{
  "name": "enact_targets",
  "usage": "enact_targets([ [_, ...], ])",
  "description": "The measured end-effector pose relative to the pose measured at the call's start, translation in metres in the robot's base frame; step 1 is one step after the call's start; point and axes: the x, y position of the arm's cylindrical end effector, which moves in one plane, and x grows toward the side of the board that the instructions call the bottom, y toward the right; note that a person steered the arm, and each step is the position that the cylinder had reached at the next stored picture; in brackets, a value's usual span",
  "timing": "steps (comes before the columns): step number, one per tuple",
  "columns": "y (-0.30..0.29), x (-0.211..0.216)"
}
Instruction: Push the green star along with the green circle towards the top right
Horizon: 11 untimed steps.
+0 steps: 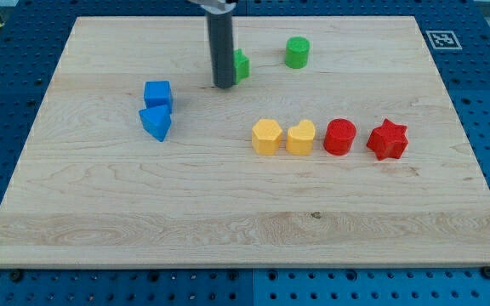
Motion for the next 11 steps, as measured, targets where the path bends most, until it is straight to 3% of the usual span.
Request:
enact_targets([
  [3,-0.024,-0.022],
  [6,0.016,-0.051],
  [8,0.098,-0.051],
  [10,0.103,-0.051],
  [11,0.103,-0.019],
])
